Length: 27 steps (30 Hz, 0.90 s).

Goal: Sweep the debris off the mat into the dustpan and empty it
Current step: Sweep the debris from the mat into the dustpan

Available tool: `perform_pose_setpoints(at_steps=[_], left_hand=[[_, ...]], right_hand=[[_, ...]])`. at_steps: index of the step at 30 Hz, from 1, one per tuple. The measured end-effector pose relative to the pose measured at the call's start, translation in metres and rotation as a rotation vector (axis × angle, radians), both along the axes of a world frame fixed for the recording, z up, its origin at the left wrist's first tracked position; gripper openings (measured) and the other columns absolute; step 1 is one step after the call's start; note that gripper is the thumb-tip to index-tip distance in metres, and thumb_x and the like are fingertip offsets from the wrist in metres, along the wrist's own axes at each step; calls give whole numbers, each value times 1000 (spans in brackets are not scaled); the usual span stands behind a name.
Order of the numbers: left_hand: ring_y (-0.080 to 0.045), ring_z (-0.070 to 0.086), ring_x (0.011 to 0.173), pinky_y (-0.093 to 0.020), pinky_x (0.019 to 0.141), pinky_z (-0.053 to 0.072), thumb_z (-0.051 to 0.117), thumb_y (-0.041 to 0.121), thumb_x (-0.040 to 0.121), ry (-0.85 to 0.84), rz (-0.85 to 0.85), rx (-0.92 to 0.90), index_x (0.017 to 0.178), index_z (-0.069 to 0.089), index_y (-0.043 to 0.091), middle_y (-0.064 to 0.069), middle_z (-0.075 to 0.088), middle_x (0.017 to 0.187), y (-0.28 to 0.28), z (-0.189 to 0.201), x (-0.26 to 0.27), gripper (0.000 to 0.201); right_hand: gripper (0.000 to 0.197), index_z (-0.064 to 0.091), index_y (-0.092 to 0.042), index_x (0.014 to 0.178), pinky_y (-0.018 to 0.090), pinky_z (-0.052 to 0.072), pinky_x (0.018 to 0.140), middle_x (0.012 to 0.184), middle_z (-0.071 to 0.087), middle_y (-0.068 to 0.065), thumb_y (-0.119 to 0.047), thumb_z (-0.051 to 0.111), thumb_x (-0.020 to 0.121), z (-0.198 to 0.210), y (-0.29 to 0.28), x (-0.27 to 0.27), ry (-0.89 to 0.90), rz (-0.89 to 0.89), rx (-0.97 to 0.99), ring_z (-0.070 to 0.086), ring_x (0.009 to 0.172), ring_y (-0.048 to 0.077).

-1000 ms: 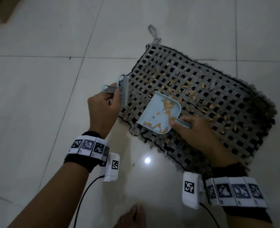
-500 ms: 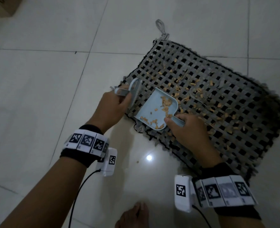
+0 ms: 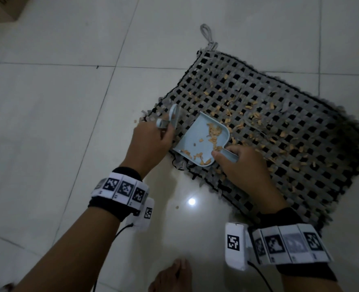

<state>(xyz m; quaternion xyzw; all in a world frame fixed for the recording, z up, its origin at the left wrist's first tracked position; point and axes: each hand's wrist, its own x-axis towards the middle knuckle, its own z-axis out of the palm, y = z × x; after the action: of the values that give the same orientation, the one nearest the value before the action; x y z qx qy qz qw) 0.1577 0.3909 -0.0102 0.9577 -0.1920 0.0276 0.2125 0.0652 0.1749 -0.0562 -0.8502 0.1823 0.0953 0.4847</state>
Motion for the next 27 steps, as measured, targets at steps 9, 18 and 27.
perform_pose_setpoints(at_steps=[9,18,27], left_hand=[[-10,49,44,-20,45,38,50,18,101,-54,104,-169,108,71,19,3,58,57,1,3,2,22],[-1,65,50,-20,43,51,55,26,100,100,210,-242,82,76,5,1,68,61,6,17,9,34],[-28,67,61,-41,55,56,50,45,91,360,141,167,73,69,5,-9,68,66,16,37,39,48]], right_hand=[[34,75,-19,88,35,61,62,75,72,-9,-52,67,89,0,0,-1,1,5,-6,68,68,7],[32,73,-21,89,31,58,59,75,71,-10,-53,66,89,-2,0,-1,-4,17,-23,67,67,6],[29,73,-22,86,22,47,52,73,69,-13,-50,67,90,-2,-2,-1,-11,33,-2,65,66,1]])
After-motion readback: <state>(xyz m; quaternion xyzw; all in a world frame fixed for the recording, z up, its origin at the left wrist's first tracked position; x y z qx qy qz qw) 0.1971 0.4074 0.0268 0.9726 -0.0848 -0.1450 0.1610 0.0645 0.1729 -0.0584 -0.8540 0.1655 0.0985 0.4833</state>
